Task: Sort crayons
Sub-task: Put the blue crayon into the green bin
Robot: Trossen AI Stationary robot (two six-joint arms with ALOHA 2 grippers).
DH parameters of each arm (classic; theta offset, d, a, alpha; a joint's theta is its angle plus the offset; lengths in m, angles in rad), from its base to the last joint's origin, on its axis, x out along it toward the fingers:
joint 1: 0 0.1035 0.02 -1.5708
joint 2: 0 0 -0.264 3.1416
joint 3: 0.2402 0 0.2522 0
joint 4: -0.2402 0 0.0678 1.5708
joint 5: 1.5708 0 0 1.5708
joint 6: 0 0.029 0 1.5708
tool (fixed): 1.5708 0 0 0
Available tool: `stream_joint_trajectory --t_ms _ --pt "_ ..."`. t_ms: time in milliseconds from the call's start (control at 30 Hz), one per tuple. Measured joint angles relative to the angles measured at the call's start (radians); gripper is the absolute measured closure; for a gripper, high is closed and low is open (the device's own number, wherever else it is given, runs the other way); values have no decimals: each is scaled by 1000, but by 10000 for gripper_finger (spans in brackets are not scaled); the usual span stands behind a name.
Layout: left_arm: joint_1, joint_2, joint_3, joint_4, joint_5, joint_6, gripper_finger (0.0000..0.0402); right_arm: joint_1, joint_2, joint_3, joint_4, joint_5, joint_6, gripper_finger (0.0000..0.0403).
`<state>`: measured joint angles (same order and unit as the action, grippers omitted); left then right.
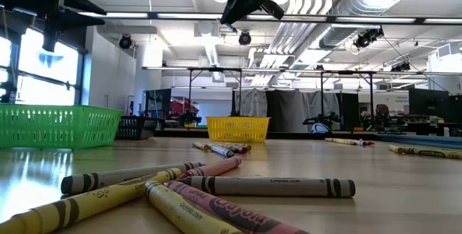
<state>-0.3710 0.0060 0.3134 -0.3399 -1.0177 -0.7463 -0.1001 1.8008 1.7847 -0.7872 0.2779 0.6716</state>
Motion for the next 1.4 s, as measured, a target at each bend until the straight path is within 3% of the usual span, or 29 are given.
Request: stream_joint_trajectory --t_ms 100,567,667,933,1033,1133,1233,1400 --pt "0 0 0 0 -49 74 328 0 0 0 0 2 4 396" --pt "1 0 0 55 -89 -211 328 0 0 0 44 2 11 396" --pt "1 0 0 56 -76 -213 328 0 0 0 51 -2 10 396" --pt "2 0 0 55 -159 -292 328 0 0 0 51 -3 9 396" --pt "2 0 0 55 -113 -300 328 0 0 0 51 -6 9 396" --pt "2 1 0 89 11 -322 328 0 0 0 52 -24 8 396" --pt "2 45 0 214 164 -256 328 0 0 0 56 -49 3 396" --pt "2 244 0 514 328 -50 328 1 0 0 103 -113 -24 396"
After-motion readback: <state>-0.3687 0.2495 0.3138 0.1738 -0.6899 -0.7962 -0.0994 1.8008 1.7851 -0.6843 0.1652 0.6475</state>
